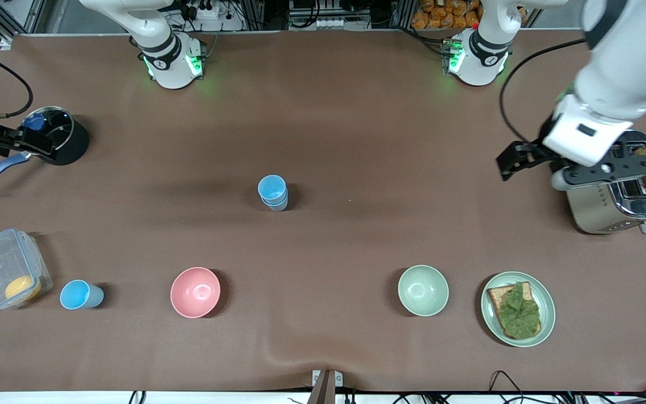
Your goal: Stack blue cups with both arms
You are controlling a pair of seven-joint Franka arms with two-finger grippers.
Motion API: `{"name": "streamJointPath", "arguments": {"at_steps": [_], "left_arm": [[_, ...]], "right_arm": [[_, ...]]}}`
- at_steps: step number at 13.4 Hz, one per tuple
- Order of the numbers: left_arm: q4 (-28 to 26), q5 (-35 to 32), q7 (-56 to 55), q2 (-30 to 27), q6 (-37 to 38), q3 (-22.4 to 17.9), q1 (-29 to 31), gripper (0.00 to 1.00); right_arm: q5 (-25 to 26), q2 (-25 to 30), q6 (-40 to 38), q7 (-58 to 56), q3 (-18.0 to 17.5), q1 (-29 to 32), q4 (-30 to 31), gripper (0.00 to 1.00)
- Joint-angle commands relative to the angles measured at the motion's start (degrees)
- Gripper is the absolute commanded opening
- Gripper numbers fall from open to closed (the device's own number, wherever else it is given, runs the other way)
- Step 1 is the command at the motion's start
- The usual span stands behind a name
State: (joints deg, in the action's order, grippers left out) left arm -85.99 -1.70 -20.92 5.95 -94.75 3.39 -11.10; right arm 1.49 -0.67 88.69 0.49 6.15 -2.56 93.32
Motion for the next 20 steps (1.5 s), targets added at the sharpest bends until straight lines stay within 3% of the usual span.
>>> {"name": "streamJointPath", "arguments": {"at_steps": [1,10,20], "left_arm": [[-5.8,1.9,6.0,-5.0,0.0,0.8,2.9,1.0],[-6.3,1.8,14.7,-7.9,6.5,0.4,7.2,1.0],[-5.1,1.2,18.1,-8.9,6.9,0.4,8.5,1.0]], "right_arm": [[0.7,-0.1,-0.5,0.1,-1.0,1.2,-0.4,1.0],[0.7,-0.1,-0.5,0.1,-1.0,1.2,-0.3,1.0],[0.7,-0.1,-0.8,0.0,-1.0,1.2,-0.3,1.0]]}}
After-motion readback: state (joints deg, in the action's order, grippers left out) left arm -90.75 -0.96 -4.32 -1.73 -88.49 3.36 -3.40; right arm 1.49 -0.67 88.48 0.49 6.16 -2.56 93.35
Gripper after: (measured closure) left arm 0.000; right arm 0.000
